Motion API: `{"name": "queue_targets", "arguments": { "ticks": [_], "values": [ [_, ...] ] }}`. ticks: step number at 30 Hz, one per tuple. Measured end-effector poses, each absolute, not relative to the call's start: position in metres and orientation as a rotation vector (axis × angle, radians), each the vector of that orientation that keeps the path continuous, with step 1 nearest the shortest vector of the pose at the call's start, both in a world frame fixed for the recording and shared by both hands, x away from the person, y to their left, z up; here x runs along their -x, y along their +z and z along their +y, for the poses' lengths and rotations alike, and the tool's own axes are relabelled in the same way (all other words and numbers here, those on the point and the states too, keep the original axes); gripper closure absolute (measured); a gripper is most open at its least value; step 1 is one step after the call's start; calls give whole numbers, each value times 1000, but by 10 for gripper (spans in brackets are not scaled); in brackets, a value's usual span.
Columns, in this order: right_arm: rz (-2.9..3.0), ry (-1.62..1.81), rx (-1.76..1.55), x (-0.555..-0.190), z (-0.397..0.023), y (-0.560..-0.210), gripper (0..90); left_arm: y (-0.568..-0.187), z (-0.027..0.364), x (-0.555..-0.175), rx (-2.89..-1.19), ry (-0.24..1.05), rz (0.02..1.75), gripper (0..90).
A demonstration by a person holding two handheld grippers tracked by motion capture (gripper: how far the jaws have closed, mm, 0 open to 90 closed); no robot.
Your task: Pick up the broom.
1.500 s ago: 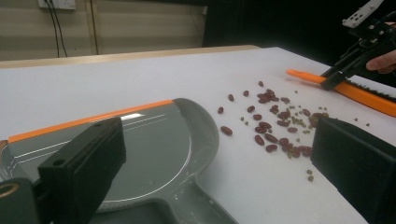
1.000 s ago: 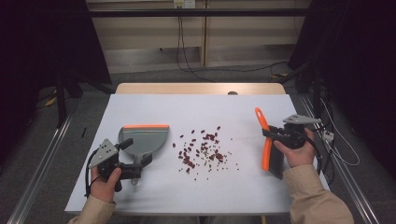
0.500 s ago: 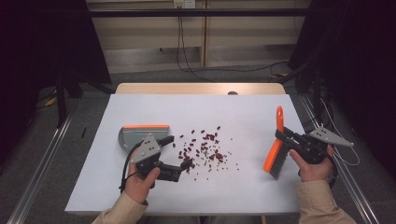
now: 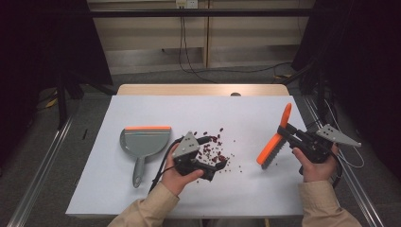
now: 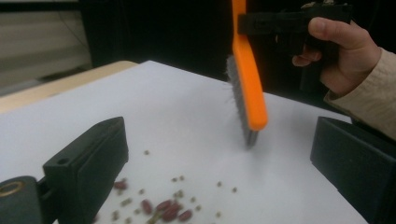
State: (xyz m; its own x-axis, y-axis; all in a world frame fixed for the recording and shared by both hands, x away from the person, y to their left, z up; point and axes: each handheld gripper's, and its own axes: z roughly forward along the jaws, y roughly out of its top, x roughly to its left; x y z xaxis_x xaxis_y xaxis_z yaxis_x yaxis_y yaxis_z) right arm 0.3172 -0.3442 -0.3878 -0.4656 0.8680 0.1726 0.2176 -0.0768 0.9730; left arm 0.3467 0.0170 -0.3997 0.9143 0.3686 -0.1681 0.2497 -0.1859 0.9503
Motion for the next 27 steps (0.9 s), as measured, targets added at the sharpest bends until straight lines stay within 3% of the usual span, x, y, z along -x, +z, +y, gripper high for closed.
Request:
{"name": "queue_targets", "arguments": {
  "ticks": [4,9,11,12,13,15,17,21,22,23,24,27],
  "values": [
    [1676,1614,-1147,-322,-337,-382,702,-407,-12,-353,-1825,84,472,69],
    [1702,1628,-1105,-327,-317,-374,702,-414,-43,-358,-1858,83,462,210],
    [1720,1647,-1086,-330,-308,-371,702,-418,-53,-360,-1871,81,474,315],
    [1733,1655,-1070,-333,-298,-368,701,-420,-57,-361,-1894,73,483,505],
    [1733,1655,-1070,-333,-298,-368,701,-421,-58,-362,-1904,65,473,505],
    [1749,1660,-1057,-336,-290,-367,700,-423,-57,-362,-1910,54,488,670],
    [1765,1648,-1063,-340,-283,-366,699,-423,-53,-364,-1918,31,541,684],
    [1771,1656,-1081,-349,-271,-369,688,-423,-38,-367,-1906,105,601,703],
    [1781,1651,-1057,-351,-262,-369,578,-421,-33,-367,-1889,122,617,705],
    [1781,1651,-1057,-351,-262,-369,578,-420,-31,-366,-1877,133,625,705],
    [1773,1614,-1075,-351,-252,-369,476,-418,-27,-367,-1864,148,634,706],
    [1740,1610,-1124,-349,-244,-371,399,-414,-19,-367,-1835,195,662,707]
  ]
}}
